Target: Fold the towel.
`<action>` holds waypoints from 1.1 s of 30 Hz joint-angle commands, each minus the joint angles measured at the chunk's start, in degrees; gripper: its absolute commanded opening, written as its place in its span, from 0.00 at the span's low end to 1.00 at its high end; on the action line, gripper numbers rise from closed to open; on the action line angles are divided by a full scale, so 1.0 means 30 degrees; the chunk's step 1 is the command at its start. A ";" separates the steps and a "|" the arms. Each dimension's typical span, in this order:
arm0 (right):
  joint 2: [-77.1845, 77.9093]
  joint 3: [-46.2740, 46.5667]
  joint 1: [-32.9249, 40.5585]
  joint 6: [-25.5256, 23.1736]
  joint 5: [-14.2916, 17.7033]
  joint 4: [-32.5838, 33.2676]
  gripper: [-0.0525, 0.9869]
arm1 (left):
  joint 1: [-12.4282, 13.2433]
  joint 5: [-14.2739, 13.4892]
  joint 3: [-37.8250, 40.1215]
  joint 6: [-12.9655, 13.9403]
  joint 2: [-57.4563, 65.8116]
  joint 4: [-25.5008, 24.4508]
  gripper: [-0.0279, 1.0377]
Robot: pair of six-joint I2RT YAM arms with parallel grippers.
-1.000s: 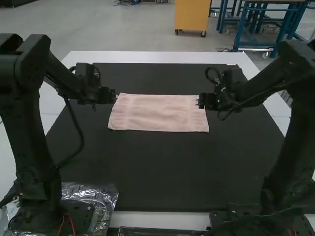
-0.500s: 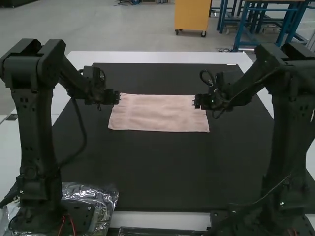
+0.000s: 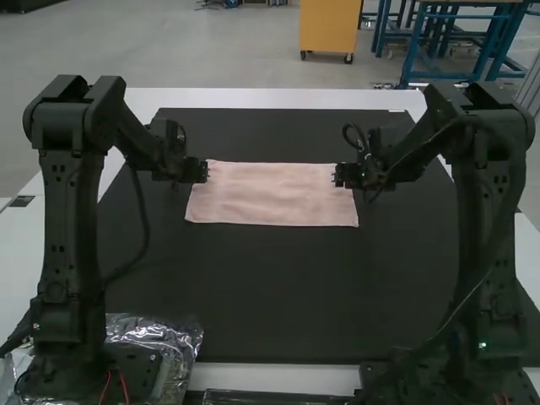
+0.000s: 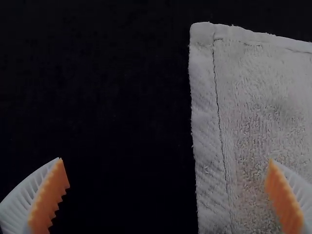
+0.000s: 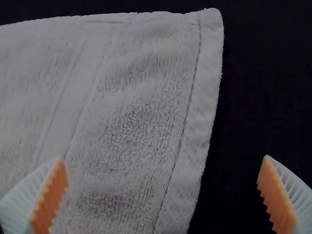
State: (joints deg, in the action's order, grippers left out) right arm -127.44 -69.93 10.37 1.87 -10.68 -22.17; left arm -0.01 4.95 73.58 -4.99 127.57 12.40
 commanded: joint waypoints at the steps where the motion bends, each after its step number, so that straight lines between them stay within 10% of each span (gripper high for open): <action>1: -0.0119 -0.0596 -0.0146 0.0373 0.0102 -0.0021 0.91 | -0.0114 0.0196 0.0639 0.0376 0.0280 0.0055 0.92; 10: -0.1261 -0.1651 0.0000 0.0285 0.0073 0.2323 0.91 | -0.0348 0.0196 0.0639 0.0932 0.0954 0.0026 0.90; 12: -0.1291 -0.1592 0.0000 0.0373 0.0073 0.2411 0.65 | -0.0348 0.0196 0.0639 0.1050 0.1159 -0.0092 0.76; 14: -0.1291 -0.1299 -0.0059 0.0461 -0.0484 0.2206 0.11 | -0.0348 0.0196 0.0580 0.1284 0.1305 -0.0062 0.38; 15: -0.1291 -0.1270 -0.0117 0.0344 -0.0630 0.2206 0.03 | -0.0348 0.0196 0.0551 0.1372 0.1393 -0.0004 0.15; 16: -0.1291 -0.1299 -0.0117 0.0373 -0.0865 0.2235 0.02 | -0.0348 0.0225 0.0522 0.1694 0.1423 -0.0033 0.04; 33: 0.1581 -0.1826 -0.0615 -0.0594 -0.1451 0.2528 0.02 | -0.0143 0.2305 0.0639 0.1606 -0.1185 -0.0121 0.05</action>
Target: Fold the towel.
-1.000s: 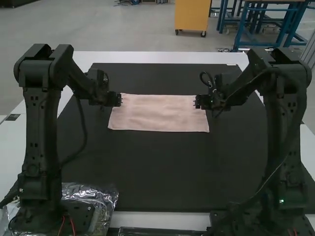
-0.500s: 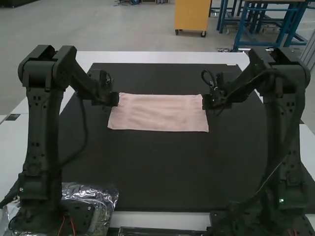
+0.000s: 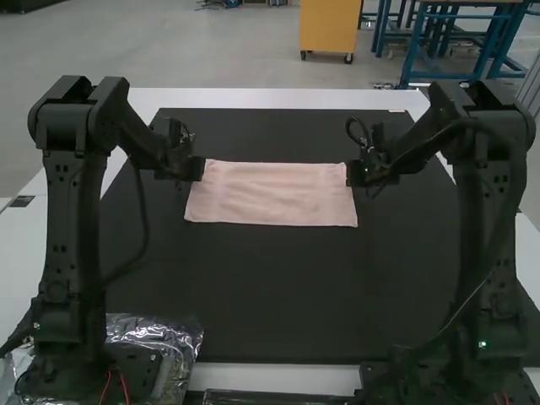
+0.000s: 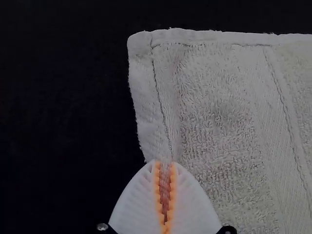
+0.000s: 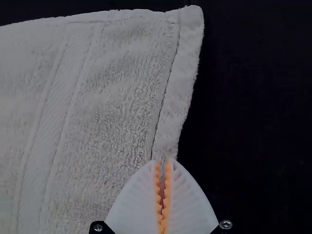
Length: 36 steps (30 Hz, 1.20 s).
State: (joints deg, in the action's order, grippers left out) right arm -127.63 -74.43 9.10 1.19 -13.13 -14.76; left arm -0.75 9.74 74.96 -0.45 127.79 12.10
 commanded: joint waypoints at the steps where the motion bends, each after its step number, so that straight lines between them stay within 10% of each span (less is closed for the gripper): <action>1: 0.1822 -0.0267 -0.0310 -0.0368 -0.0635 0.0205 0.02 | 0.0105 0.0709 0.0151 0.0091 -0.1433 -0.0136 0.05; 36: 0.8355 0.7145 -0.1980 -0.0133 -0.3330 0.0966 0.02 | 0.0896 0.1002 -0.7203 0.1790 -0.8728 -0.0927 0.05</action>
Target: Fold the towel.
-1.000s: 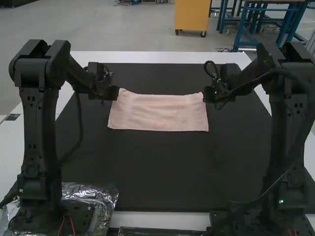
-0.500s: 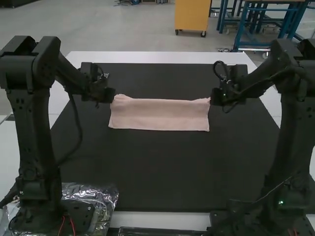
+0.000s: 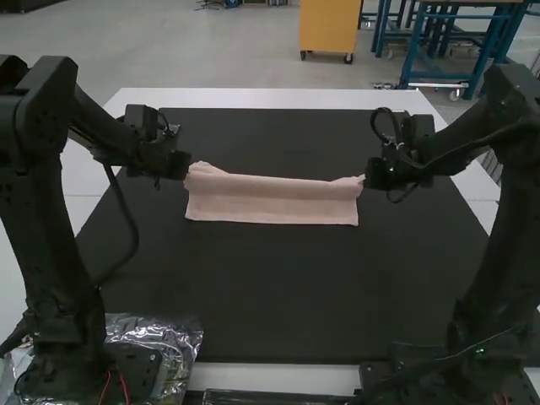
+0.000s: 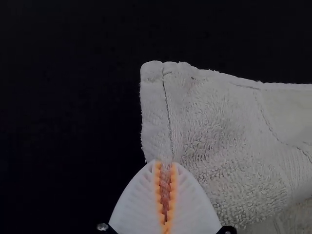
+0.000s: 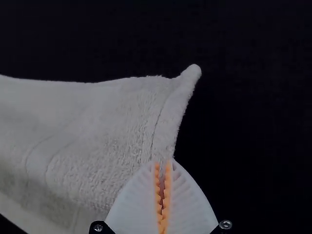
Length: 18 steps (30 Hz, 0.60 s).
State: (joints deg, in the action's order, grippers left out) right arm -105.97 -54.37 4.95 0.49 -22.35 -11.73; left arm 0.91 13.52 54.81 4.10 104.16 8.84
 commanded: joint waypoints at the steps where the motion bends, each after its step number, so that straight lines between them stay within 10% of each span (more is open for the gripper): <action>1: 0.1340 0.0750 -0.0596 0.0129 -0.0256 -0.0046 0.02 | 0.0342 -0.0287 -0.0779 0.0275 -0.1058 0.0188 0.05; 14: 0.1574 0.4529 -0.0420 0.0393 -0.0666 -0.1570 0.03 | 0.0284 -0.0434 -0.5407 0.0245 -0.2552 0.2004 0.05; 18: 0.1194 0.4969 -0.0537 0.0363 -0.0666 -0.2039 0.41 | 0.0166 -0.0522 -0.6696 0.0216 -0.2464 0.3235 0.28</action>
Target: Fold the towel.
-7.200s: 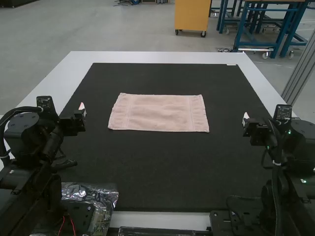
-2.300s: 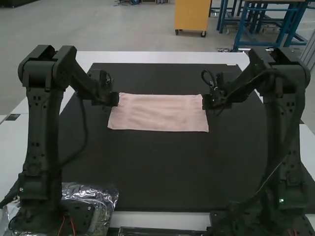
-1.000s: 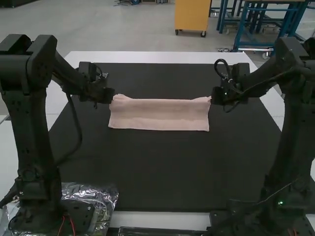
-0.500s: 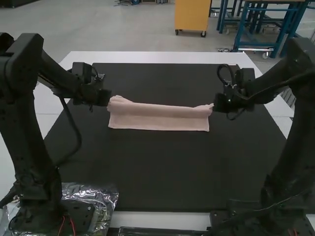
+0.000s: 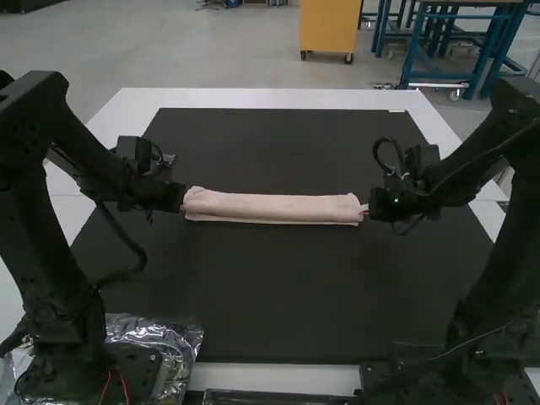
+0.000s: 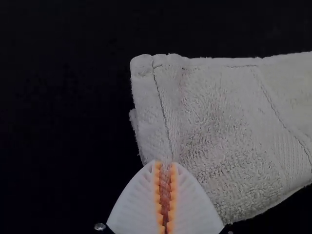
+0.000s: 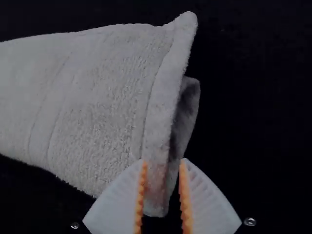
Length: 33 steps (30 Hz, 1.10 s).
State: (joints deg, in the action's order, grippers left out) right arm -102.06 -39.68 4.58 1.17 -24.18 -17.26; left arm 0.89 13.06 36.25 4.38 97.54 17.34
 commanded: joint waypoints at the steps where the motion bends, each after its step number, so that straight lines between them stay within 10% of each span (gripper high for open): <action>1: -0.0111 0.0102 -0.0442 0.0138 -0.0054 -0.0195 0.53 | 0.0174 -0.0310 -0.0687 0.0092 -0.0286 0.0518 0.40; 5: 0.0065 -0.0191 -0.0472 -0.0009 -0.0054 -0.0107 0.93 | 0.0291 0.0071 -0.0745 -0.0523 -0.0432 0.1162 0.94; 33: -0.1400 -0.1773 0.1403 -0.0946 0.0679 -0.0635 0.93 | 0.0203 -0.0047 0.0339 -0.2340 -0.3127 0.1602 0.94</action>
State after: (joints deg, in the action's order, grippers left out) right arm -105.86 -43.75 7.73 -1.50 -22.92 -18.26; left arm 1.23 12.91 36.88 -2.15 90.32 21.89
